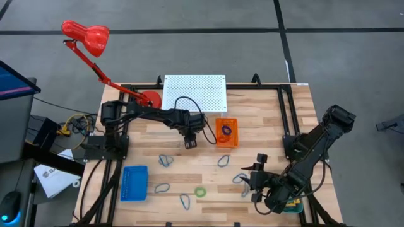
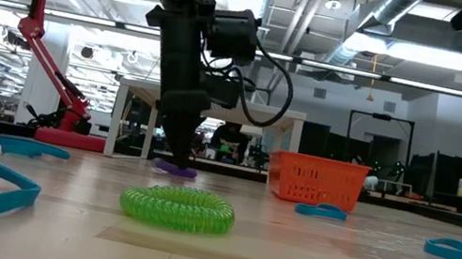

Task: Pick & Place Office Desk Supplies
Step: Put the purple spring keychain into the orange bin

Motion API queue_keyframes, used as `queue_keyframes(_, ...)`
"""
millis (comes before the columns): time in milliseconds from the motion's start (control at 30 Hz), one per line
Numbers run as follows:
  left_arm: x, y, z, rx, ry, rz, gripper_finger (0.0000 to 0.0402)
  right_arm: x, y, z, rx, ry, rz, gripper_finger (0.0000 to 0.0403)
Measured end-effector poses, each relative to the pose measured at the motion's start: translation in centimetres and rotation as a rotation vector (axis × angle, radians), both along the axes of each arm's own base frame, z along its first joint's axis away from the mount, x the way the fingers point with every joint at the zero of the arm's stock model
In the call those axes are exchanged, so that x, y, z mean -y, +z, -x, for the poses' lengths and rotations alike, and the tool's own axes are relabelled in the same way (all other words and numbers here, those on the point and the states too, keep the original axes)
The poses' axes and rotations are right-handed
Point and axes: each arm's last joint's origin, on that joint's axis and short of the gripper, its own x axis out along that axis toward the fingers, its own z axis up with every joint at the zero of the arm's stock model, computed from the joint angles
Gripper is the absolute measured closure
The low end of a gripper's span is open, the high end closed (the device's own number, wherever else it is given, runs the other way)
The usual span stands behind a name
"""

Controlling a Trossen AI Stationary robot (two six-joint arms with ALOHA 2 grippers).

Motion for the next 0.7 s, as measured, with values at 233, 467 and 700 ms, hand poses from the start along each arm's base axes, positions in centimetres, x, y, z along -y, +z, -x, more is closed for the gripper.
queue_keyframes(233, 1.1, 0.0, -0.2, 0.008, -0.015, 0.046, 0.0255, 0.0, 0.0, 0.0, 0.000, -0.001, -0.003, 0.0246)
queue_keyframes(467, 2.8, 0.0, -0.3, 0.014, -0.048, 0.099, 0.0254, 0.0, 0.0, 0.0, -0.001, -0.001, -0.004, 0.0246)
queue_keyframes(700, 5.9, 0.0, -0.5, 0.019, -0.117, 0.140, 0.0260, 0.0, 0.0, 0.0, -0.002, -0.002, -0.008, 0.0246)
